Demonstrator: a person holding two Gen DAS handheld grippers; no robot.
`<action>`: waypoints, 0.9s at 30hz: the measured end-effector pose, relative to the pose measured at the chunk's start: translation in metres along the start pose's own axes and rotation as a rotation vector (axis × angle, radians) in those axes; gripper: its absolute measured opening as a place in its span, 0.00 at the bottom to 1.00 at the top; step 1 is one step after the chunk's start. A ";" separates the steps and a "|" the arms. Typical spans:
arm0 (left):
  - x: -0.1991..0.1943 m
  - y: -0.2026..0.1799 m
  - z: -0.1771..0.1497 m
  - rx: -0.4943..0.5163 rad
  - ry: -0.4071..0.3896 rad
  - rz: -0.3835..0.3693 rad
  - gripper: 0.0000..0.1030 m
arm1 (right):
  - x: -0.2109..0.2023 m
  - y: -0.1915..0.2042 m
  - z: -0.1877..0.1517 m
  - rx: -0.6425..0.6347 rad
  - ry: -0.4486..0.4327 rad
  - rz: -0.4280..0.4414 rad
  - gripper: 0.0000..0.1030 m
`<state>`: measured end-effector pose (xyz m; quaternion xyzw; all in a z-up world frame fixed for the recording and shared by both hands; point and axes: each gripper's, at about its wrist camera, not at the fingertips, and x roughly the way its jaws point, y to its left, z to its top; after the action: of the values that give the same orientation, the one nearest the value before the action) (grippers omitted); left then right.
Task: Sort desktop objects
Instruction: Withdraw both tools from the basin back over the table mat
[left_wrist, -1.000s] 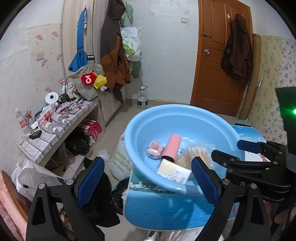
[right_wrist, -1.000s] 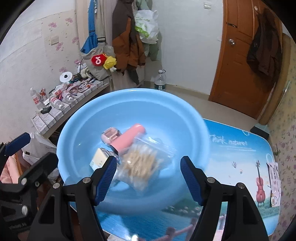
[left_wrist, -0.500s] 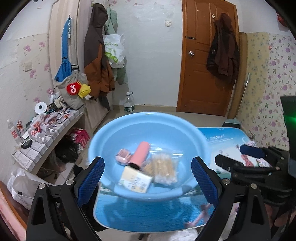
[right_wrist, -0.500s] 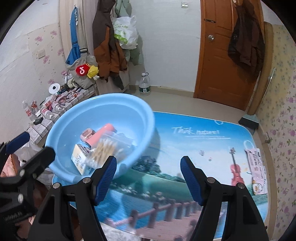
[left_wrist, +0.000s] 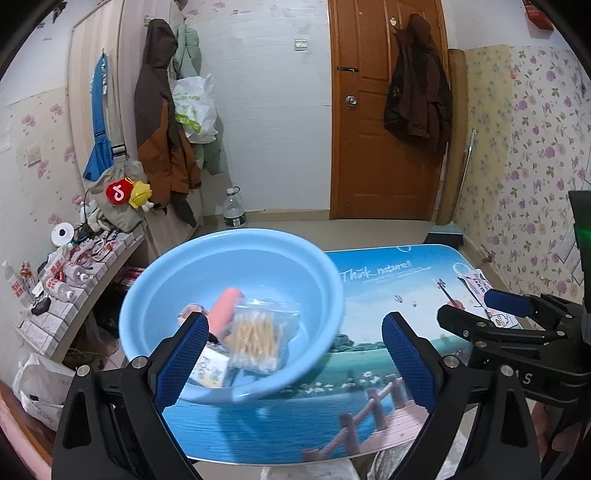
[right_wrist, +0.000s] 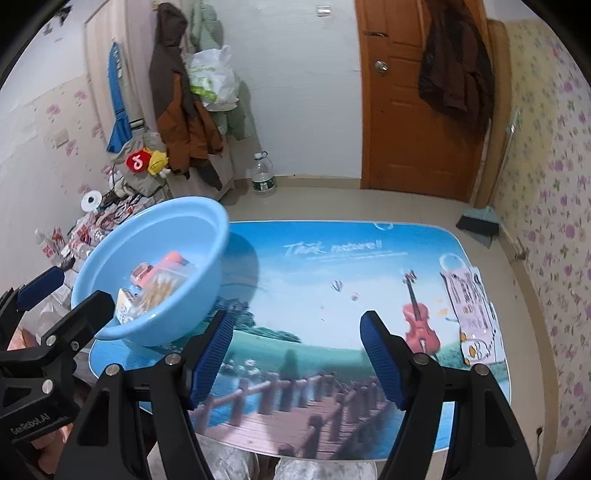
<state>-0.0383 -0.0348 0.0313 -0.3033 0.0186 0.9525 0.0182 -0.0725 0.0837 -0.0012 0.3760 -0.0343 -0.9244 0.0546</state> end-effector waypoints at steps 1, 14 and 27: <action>0.001 -0.004 0.000 -0.002 0.002 -0.002 0.93 | -0.001 -0.007 -0.001 0.007 -0.001 -0.006 0.71; 0.021 -0.077 0.001 0.062 0.039 -0.078 0.93 | -0.009 -0.092 -0.022 0.102 0.001 -0.090 0.71; 0.050 -0.113 -0.011 0.096 0.099 -0.103 0.94 | -0.004 -0.178 -0.050 0.211 0.029 -0.186 0.71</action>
<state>-0.0678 0.0790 -0.0092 -0.3495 0.0495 0.9321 0.0807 -0.0482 0.2597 -0.0529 0.3945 -0.0955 -0.9112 -0.0705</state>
